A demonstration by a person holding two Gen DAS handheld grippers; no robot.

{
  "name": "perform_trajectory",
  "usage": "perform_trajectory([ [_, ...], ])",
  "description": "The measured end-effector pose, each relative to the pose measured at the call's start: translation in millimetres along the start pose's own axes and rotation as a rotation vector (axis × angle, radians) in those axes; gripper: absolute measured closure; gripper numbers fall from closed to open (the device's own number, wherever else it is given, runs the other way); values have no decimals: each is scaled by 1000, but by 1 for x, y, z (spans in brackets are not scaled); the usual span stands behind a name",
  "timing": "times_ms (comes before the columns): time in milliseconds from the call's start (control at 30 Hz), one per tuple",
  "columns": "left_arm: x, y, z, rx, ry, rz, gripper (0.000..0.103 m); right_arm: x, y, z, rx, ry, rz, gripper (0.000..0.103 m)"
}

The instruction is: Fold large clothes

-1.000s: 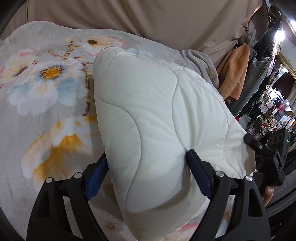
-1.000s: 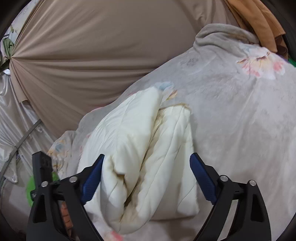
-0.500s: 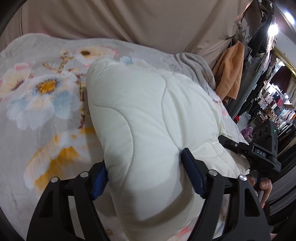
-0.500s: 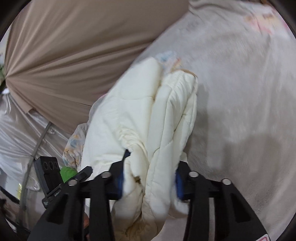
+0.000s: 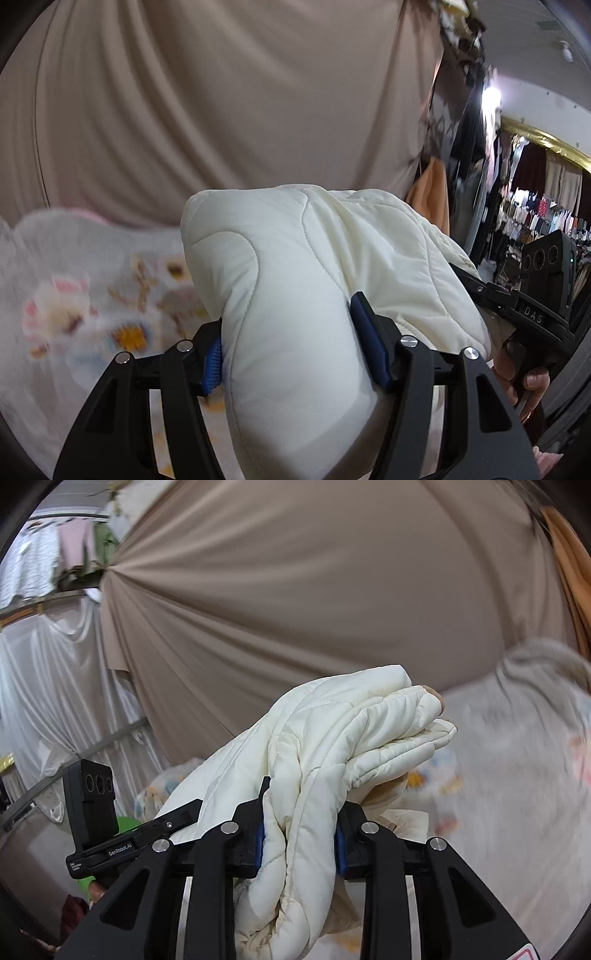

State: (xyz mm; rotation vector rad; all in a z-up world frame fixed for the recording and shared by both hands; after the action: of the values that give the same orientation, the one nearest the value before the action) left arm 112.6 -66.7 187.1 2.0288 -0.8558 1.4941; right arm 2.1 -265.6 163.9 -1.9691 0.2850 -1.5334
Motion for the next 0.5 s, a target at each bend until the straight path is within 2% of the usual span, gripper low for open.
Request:
perform_trajectory([
  [167,40,-42,-25,71,165,54,42,35,-54,23,110,92,-97,74],
  [267,41,-78,-19,102,199,54,39,45,-64,57,145,89,-98,72],
  [367,18,-127,15,141,159,6,36,39,-55,116,144,36,-59,70],
  [467,-29,-176,67,203,33,-50,36,12,-22,189,86,-58,-7,68],
  [500,-55,-192,91,229,-44,-69,36,-4,-4,218,50,-106,18,66],
])
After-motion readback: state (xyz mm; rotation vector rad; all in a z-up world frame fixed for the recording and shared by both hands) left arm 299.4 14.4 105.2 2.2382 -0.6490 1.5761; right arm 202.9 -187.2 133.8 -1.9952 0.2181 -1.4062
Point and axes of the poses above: each gripper's, at about its wrist camera, not at the fingertips, and z roughly the way its jaws point, y to its right, x to its top, the point moved 6 cm from there along z, roughly the way its jaws point, and after that the axes turned 13 degrees about z, right-handed, at the moved point
